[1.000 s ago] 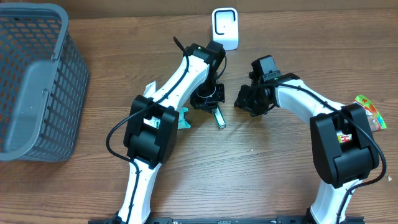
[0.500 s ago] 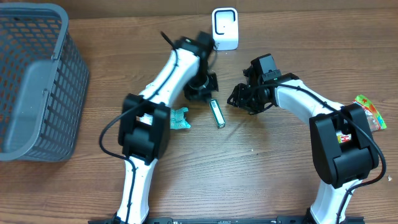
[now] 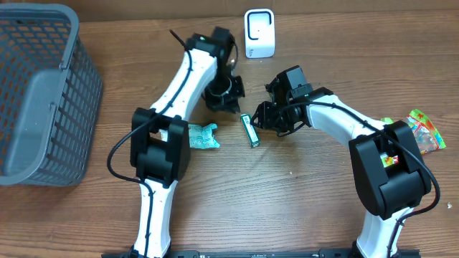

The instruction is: Scan the item barcode

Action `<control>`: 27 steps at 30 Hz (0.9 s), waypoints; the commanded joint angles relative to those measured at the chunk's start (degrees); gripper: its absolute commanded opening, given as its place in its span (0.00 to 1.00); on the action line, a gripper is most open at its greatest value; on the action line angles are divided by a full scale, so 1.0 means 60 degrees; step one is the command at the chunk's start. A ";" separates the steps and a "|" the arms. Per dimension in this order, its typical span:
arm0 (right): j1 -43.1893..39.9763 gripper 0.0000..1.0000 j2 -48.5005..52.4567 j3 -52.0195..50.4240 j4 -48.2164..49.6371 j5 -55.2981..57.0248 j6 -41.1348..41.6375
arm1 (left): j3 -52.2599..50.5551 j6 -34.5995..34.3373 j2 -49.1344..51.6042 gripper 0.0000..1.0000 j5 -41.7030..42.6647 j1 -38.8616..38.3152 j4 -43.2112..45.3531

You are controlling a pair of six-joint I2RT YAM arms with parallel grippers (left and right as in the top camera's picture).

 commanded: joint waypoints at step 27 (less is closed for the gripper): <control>0.0175 0.26 0.0062 -0.0047 -0.0073 0.0623 0.0262 | -0.1905 -0.0543 0.0087 0.04 0.0652 -0.0291 0.1151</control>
